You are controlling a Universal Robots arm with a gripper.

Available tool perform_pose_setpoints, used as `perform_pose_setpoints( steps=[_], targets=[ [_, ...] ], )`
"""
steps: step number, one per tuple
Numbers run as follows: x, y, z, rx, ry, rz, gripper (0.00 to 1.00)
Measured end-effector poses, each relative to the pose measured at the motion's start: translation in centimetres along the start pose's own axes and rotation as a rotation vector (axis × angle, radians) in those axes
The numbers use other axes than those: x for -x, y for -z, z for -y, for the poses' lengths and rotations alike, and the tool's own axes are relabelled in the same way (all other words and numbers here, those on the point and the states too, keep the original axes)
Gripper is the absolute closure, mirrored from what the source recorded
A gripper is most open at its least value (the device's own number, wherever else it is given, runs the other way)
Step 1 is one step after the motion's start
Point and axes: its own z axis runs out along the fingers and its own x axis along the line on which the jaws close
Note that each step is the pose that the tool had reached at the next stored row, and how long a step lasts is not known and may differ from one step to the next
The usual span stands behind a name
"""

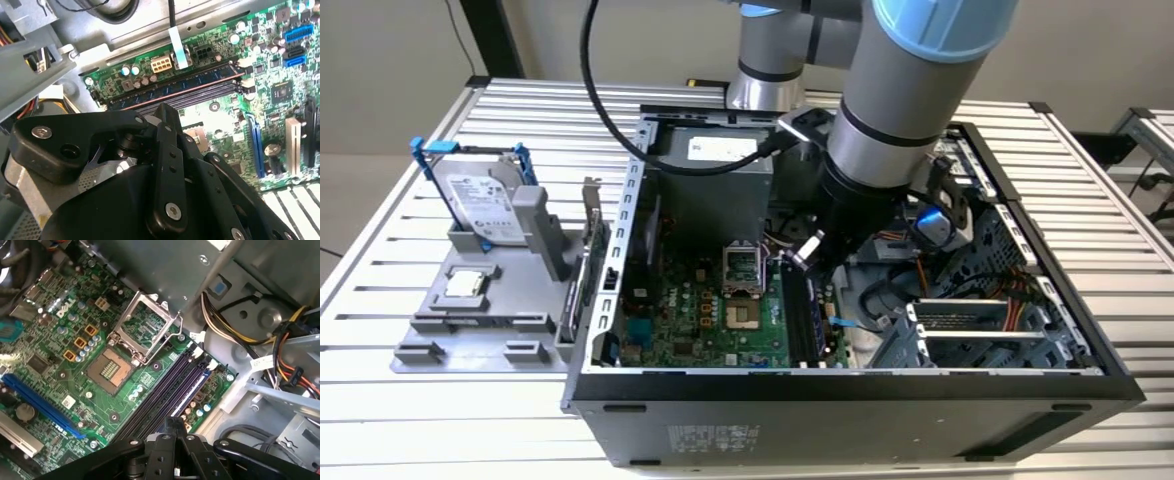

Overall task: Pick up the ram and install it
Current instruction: 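Press down the ram until it locks into place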

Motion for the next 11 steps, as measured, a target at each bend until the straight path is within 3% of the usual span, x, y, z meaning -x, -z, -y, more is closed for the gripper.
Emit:
perform_pose_setpoints(
  steps=[11],
  targets=[
    [0.2, 0.03, 0.16, 0.0022, 0.112, -0.0065, 1.0]
  ],
)
